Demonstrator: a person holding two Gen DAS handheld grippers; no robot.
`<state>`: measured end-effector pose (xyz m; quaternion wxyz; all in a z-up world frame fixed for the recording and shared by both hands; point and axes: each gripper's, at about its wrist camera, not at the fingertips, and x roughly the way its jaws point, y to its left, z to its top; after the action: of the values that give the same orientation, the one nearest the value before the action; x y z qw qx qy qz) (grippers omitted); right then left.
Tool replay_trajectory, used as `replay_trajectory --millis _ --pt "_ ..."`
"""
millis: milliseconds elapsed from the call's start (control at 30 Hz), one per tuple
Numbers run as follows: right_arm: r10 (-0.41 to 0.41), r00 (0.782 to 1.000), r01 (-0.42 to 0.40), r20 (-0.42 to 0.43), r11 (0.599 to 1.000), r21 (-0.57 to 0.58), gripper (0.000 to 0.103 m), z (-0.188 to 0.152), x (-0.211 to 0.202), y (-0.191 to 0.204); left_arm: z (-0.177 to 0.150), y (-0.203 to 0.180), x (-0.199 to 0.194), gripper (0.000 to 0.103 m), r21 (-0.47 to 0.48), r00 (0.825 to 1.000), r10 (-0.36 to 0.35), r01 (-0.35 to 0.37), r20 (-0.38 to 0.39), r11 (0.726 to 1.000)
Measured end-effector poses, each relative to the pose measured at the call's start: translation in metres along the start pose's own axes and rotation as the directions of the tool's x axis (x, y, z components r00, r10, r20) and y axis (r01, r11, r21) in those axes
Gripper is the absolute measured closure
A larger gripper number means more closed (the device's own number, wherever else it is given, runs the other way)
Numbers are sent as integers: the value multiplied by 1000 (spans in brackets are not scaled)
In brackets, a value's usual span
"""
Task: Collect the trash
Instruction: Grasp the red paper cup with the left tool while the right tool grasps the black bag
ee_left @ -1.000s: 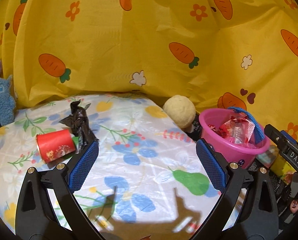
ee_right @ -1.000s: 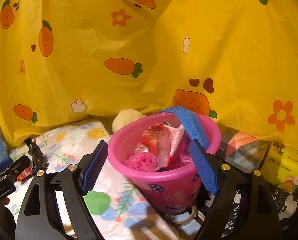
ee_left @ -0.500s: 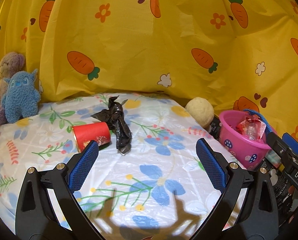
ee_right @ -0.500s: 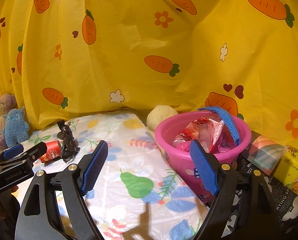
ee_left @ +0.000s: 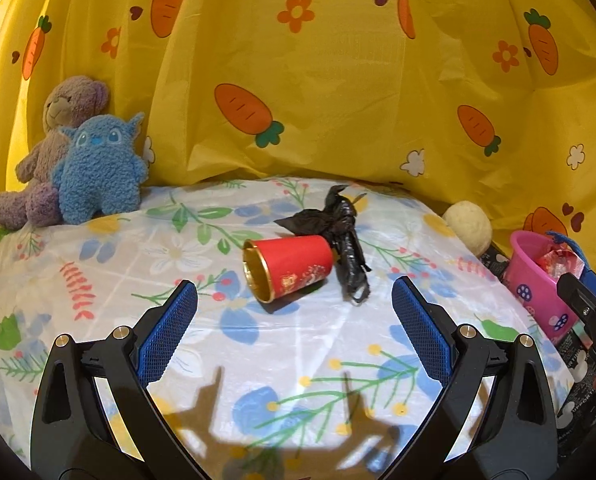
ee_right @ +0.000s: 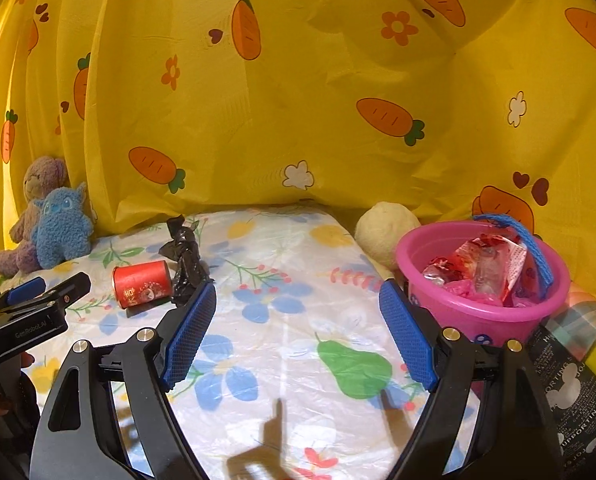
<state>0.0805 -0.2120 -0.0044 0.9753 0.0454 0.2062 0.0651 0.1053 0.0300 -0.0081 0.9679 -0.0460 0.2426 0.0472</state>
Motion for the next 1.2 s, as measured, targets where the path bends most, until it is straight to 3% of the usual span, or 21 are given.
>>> replay_trajectory --millis 267,600,867,1100,1200 --pt "73 997 -74 -28 996 -46 22 7 31 38 9 32 20 8 -39 999 39 -40 -23 998" --pt "115 992 -119 -56 991 -64 22 16 68 62 9 38 45 11 -54 997 34 -37 -63 998" --pt "119 989 -126 -83 989 -75 22 23 88 65 9 43 73 40 -110 986 -80 64 -147 992" --pt "129 985 -139 -112 986 -87 22 31 105 70 11 35 98 55 -118 969 -145 123 -202 985" --pt "134 982 -146 -130 985 -90 22 33 113 72 10 32 109 66 -129 960 -167 140 -226 982"
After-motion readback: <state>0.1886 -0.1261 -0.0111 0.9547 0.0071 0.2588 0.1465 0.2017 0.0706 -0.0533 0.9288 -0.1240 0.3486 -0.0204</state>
